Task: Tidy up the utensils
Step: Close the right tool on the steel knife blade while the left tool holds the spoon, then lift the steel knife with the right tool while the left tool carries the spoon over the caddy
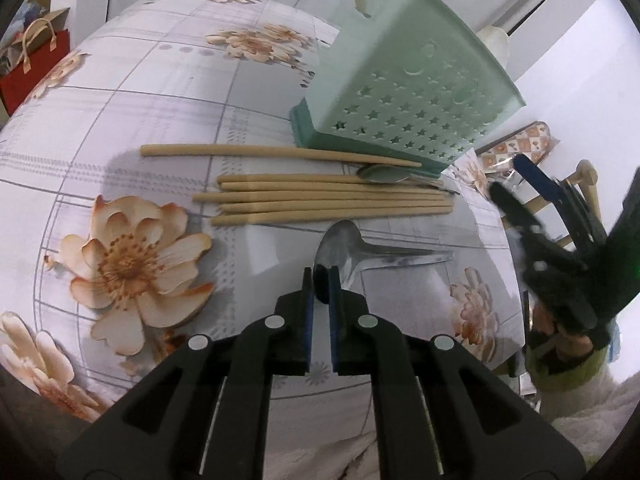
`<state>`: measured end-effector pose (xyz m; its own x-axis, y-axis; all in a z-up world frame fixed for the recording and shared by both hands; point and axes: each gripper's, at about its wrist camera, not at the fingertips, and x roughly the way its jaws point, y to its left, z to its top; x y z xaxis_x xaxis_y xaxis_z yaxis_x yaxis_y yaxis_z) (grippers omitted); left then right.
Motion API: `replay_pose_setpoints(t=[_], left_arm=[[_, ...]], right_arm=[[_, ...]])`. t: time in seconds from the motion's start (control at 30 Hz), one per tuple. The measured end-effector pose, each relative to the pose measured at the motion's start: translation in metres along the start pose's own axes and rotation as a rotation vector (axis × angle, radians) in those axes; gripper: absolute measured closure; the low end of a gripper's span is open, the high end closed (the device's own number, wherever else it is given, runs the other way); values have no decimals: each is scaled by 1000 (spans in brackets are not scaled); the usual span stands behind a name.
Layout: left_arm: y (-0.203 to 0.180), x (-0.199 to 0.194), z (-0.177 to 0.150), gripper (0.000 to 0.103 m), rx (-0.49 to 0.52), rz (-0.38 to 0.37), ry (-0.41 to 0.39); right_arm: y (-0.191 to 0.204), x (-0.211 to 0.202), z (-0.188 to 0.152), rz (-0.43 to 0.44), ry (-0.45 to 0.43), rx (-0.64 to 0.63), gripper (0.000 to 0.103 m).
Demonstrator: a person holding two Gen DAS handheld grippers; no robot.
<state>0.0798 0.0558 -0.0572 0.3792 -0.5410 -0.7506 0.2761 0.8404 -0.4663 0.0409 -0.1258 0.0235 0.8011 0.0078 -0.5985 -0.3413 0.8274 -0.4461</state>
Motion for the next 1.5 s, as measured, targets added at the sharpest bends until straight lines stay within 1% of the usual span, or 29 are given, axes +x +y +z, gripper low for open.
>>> replay_pose_setpoints(t=[0.1, 0.17, 0.27, 0.43, 0.7, 0.83, 0.97, 1.03, 1.07, 1.2, 1.23, 1.33, 1.5], left_arm=[[1, -3, -2, 98, 8, -3, -1], [2, -4, -2, 97, 18, -2, -4], [5, -4, -2, 97, 17, -8, -4], [10, -6, -4, 98, 12, -16, -8], [11, -7, -3, 98, 13, -22, -10], [11, -7, -4, 98, 10, -25, -10], [11, -7, -4, 98, 11, -25, -10], [11, -7, -4, 98, 10, -27, -9], [10, -7, -4, 98, 11, -27, -9], [9, -7, -4, 98, 9, -27, -11], [9, -6, -3, 98, 8, -25, -11], [9, -6, -3, 98, 7, -24, -14], [9, -7, -3, 98, 5, -23, -20]], right_arm=[[23, 12, 5, -9, 0, -167, 55], [33, 20, 5, -10, 15, -248, 60], [39, 33, 4, 0, 53, -330, 68], [44, 42, 5, 30, 88, -408, 77], [57, 51, 0, 32, 110, -523, 79], [66, 53, -4, 17, 103, -550, 80], [77, 59, -2, 5, 97, -582, 81], [84, 60, -2, 8, 103, -594, 85], [87, 56, -11, 9, 104, -604, 86], [93, 57, -13, 17, 97, -625, 94], [91, 57, -14, 12, 91, -629, 97], [87, 54, -14, 9, 66, -619, 100], [73, 42, -9, -15, 30, -565, 100]])
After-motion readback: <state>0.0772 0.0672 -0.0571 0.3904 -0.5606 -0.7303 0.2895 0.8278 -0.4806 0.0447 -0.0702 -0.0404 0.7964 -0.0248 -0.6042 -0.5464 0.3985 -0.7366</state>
